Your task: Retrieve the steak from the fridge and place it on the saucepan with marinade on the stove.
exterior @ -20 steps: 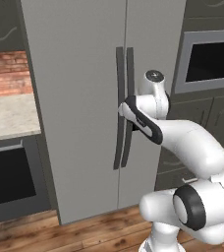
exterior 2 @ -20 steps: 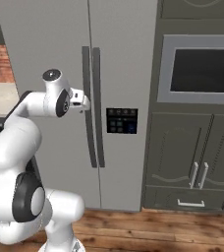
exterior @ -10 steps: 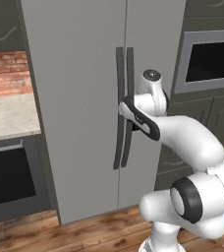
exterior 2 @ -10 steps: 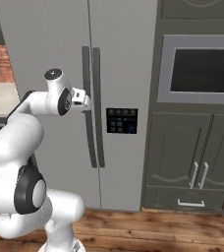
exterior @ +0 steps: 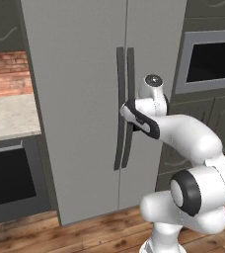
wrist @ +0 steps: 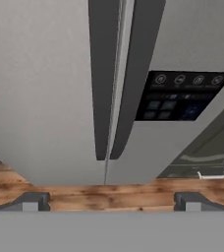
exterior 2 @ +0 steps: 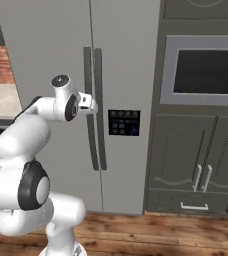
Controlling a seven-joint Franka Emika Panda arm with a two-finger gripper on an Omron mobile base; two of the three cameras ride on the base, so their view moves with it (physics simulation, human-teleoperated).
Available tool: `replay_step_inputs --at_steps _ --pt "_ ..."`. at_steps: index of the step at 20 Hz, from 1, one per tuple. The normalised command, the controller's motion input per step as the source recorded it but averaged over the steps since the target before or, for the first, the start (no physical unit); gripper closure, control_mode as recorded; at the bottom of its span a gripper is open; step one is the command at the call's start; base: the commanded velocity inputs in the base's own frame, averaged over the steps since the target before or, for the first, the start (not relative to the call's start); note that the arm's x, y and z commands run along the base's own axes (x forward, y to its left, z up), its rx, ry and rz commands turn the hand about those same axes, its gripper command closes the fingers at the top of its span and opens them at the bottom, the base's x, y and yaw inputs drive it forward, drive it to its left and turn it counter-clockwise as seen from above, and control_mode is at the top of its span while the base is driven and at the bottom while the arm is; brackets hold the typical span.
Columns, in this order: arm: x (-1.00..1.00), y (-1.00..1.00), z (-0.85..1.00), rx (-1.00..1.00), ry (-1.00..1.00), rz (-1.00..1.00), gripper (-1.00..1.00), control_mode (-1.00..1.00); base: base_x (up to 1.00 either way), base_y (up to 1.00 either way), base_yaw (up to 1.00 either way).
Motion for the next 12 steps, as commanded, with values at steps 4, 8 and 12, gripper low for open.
replay_step_inputs --at_steps 4,8,12 --pt "0.26 0.09 0.0 0.0 0.0 0.0 -1.0 -1.0 0.0 0.0 0.0" --pt "0.29 0.13 0.0 0.0 0.0 -0.01 -1.0 -1.0 0.0 0.0 0.0" --pt "0.31 0.12 -0.03 0.0 0.0 -0.01 -1.0 -1.0 0.0 0.0 0.0"
